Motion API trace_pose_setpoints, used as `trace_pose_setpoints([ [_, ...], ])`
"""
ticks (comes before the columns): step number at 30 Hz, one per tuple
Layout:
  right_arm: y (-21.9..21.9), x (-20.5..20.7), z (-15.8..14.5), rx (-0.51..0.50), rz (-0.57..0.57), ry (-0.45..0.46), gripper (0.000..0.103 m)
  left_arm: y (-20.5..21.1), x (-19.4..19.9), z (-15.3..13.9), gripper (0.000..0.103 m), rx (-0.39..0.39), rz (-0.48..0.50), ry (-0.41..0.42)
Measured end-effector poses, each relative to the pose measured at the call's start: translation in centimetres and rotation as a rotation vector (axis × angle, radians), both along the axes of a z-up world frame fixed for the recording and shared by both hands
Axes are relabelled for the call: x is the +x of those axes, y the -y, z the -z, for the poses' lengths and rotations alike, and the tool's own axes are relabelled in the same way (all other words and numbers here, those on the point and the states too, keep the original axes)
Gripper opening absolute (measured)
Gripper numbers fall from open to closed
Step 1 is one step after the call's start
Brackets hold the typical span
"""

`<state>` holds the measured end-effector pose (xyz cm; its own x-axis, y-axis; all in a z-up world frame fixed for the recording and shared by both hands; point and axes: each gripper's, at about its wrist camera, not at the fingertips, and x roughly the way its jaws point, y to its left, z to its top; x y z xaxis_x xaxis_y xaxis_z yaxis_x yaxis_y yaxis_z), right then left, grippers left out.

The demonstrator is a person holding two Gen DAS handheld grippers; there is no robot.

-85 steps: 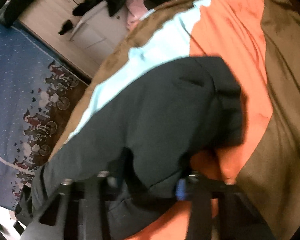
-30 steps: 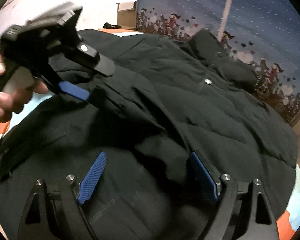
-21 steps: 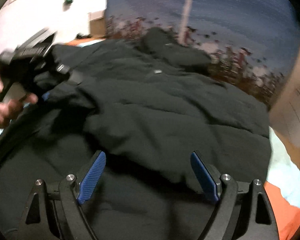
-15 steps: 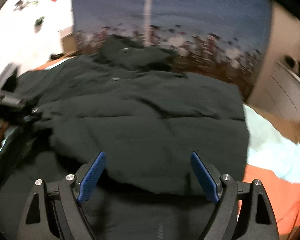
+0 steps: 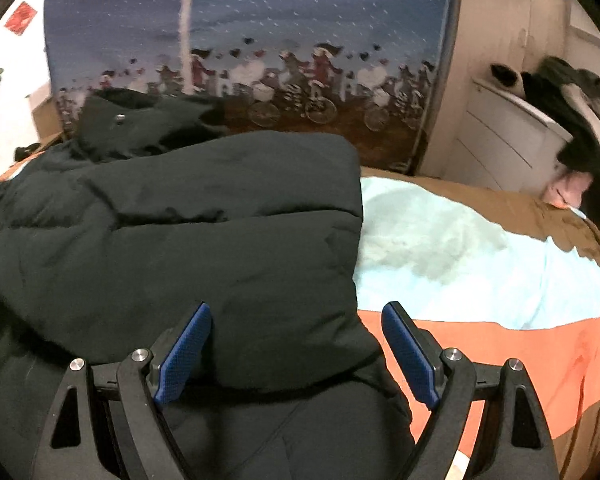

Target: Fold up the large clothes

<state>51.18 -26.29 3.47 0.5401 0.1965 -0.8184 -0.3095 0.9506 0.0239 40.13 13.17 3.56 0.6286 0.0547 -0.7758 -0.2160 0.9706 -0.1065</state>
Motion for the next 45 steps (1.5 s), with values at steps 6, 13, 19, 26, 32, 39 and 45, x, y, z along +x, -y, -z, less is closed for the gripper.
trace_pose_setpoints([
  [6, -1.3, 1.9, 2.2, -0.018, -0.024, -0.030, 0.087, -0.3, 1.4, 4.6, 0.012, 0.051, -0.003, -0.076],
  [13, -2.0, 3.1, 5.4, -0.046, -0.040, -0.100, 0.092, 0.4, 1.8, 7.8, 0.016, 0.122, 0.019, -0.121],
  [19, -1.6, 3.1, 5.1, -0.051, -0.002, -0.109, 0.099, -0.4, 0.8, 7.3, 0.026, 0.063, -0.014, -0.086],
  [26, -3.0, 0.0, 0.7, 0.013, -0.027, 0.018, 0.100, -4.1, -4.5, 3.2, 0.062, -0.103, -0.088, -0.009],
  [32, -9.8, -3.6, -2.6, 0.073, -0.229, 0.068, 0.100, -8.5, -12.8, 0.0, 0.082, -0.165, -0.231, 0.078],
  [39, -19.0, -6.4, -3.6, 0.127, -0.401, 0.037, 0.100, -14.5, -21.9, -1.1, 0.083, -0.132, -0.434, 0.067],
  [45, -27.0, -8.7, -3.1, 0.130, -0.491, 0.024, 0.100, -19.7, -28.1, -1.1, 0.083, -0.221, -0.629, 0.068],
])
